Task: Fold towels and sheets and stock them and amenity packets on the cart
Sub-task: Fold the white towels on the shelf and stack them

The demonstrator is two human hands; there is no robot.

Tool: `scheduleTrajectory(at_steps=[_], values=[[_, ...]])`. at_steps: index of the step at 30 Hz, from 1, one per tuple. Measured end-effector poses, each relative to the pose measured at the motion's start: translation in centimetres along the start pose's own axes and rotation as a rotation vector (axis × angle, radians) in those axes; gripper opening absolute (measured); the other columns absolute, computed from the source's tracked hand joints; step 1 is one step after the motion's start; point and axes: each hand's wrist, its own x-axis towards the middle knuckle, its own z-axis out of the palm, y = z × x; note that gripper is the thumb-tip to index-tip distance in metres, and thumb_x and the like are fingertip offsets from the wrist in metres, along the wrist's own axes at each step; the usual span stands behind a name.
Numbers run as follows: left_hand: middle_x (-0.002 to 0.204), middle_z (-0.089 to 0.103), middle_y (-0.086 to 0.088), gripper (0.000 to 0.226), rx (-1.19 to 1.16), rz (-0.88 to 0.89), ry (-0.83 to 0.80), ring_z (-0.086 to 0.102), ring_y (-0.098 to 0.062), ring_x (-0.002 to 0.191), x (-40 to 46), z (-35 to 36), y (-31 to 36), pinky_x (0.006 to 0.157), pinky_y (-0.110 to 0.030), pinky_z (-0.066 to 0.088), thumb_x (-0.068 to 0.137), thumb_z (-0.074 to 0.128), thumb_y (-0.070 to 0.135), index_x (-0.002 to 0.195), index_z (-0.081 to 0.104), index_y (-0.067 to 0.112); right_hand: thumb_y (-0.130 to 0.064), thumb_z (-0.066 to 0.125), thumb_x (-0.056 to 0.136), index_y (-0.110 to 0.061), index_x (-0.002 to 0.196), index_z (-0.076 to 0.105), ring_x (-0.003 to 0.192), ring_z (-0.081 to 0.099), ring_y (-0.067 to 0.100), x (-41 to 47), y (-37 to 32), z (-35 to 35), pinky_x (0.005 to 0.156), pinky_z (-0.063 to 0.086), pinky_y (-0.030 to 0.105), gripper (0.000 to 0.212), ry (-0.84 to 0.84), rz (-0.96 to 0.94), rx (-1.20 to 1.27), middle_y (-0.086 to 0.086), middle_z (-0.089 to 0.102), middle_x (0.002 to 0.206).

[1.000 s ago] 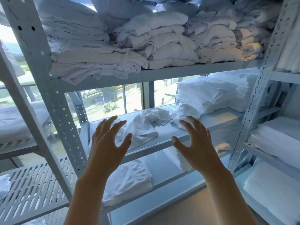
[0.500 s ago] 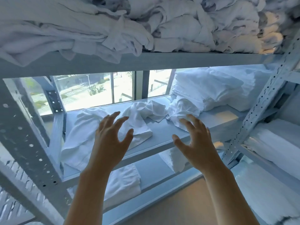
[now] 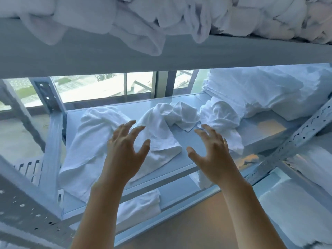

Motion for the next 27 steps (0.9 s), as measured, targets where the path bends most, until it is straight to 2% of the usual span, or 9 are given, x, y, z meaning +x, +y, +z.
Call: scheduleTrajectory(at_steps=[2, 6, 12, 18, 22, 27], values=[[0.157, 0.044, 0.002, 0.047, -0.003, -0.011, -0.019, 0.032, -0.026, 0.149, 0.4, 0.7, -0.9, 0.119, -0.055, 0.032, 0.096, 0.063, 0.042, 0.141, 0.059, 0.030, -0.058, 0.052, 0.094, -0.027, 0.151, 0.047, 0.154, 0.019, 0.018, 0.8, 0.1, 1.3, 0.125, 0.015, 0.056, 0.064, -0.021, -0.008, 0.008, -0.004, 0.029, 0.165], [0.158, 0.043, 0.000, 0.050, 0.014, -0.008, -0.075, 0.031, -0.027, 0.149, 1.4, 2.2, -2.4, 0.119, -0.053, 0.030, 0.096, 0.063, 0.041, 0.143, 0.057, 0.026, -0.066, 0.042, 0.090, -0.029, 0.151, 0.045, 0.154, 0.018, 0.015, 2.0, 0.6, 3.6, 0.126, 0.010, 0.054, 0.072, -0.076, -0.016, -0.012, -0.007, 0.027, 0.164], [0.161, 0.038, -0.002, 0.067, 0.122, -0.015, -0.185, 0.028, -0.027, 0.151, 3.0, 6.2, -4.2, 0.116, -0.054, 0.032, 0.096, 0.060, 0.048, 0.155, 0.040, 0.026, -0.057, 0.054, 0.094, -0.026, 0.151, 0.046, 0.153, 0.021, 0.020, 4.0, 3.0, 5.9, 0.124, 0.014, 0.059, 0.066, -0.161, -0.035, -0.088, -0.002, 0.028, 0.164], [0.167, 0.022, -0.004, 0.086, 0.251, -0.120, -0.338, 0.018, -0.031, 0.154, 4.1, 12.0, -5.8, 0.118, -0.058, 0.029, 0.090, 0.060, 0.064, 0.161, 0.021, 0.035, -0.055, 0.058, 0.093, -0.026, 0.153, 0.044, 0.154, 0.020, 0.021, 7.4, 5.2, 7.6, 0.125, 0.013, 0.057, 0.068, -0.200, -0.046, -0.081, -0.001, 0.028, 0.166], [0.170, 0.006, -0.002, 0.097, 0.311, -0.134, -0.464, 0.004, -0.033, 0.157, 5.7, 16.7, -4.8, 0.117, -0.069, 0.022, 0.084, 0.061, 0.074, 0.161, 0.010, 0.044, -0.058, 0.057, 0.092, -0.026, 0.154, 0.043, 0.154, 0.020, 0.022, 9.9, 7.0, 8.8, 0.124, 0.017, 0.059, 0.071, -0.233, -0.086, -0.054, -0.001, 0.026, 0.166], [0.171, 0.004, -0.006, 0.097, 0.466, -0.196, -0.594, 0.008, -0.037, 0.154, 6.8, 22.0, -4.4, 0.110, -0.073, 0.026, 0.083, 0.054, 0.081, 0.159, 0.005, 0.046, -0.056, 0.062, 0.090, -0.025, 0.153, 0.045, 0.153, 0.021, 0.021, 14.2, 10.4, 9.4, 0.122, 0.018, 0.059, 0.073, -0.259, -0.124, -0.029, 0.000, 0.028, 0.166]])
